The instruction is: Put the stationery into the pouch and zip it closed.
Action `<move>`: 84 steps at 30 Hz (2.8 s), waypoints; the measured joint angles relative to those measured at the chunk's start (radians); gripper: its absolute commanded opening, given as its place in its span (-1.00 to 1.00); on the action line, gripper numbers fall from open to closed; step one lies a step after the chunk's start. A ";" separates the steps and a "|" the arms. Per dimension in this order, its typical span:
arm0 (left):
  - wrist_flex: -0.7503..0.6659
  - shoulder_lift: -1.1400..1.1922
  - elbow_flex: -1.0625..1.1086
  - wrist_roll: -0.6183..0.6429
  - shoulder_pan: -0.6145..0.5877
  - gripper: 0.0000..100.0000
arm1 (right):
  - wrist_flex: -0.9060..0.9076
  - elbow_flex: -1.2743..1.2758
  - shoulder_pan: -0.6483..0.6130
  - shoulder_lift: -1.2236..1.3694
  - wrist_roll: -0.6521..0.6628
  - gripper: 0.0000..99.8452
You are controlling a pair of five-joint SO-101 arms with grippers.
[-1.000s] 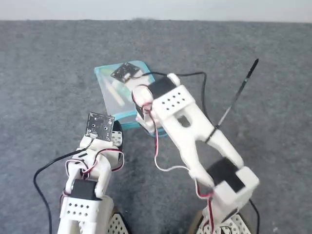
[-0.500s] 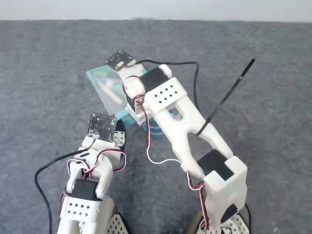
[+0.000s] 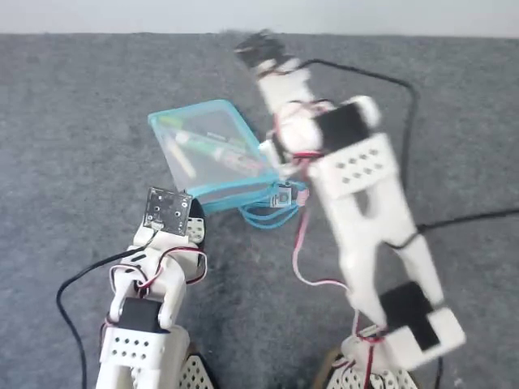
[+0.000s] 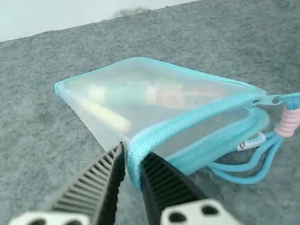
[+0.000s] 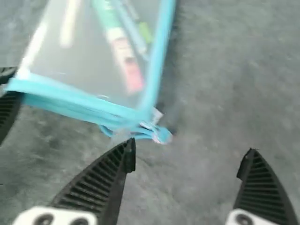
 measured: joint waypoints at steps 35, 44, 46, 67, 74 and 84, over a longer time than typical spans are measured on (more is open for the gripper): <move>0.187 -0.002 -0.296 0.038 -0.074 -0.98 | -0.749 1.327 0.021 -0.717 0.046 -0.31; 0.181 -0.002 -0.296 0.038 -0.087 -0.98 | -1.077 1.475 -0.126 -0.732 0.048 -0.31; 0.181 -0.005 -0.281 0.038 -0.087 -0.98 | -1.120 1.471 -0.127 -0.684 0.048 -0.31; 0.181 -0.002 -0.272 0.038 -0.087 -0.98 | -1.157 0.951 -0.003 0.061 0.048 -0.31; 0.181 -0.002 -0.272 0.038 -0.087 -0.98 | -1.157 0.882 0.006 0.123 0.048 -0.69; 0.181 -0.005 -0.247 0.038 -0.086 -0.98 | -0.979 0.881 0.071 -0.002 -0.017 -0.99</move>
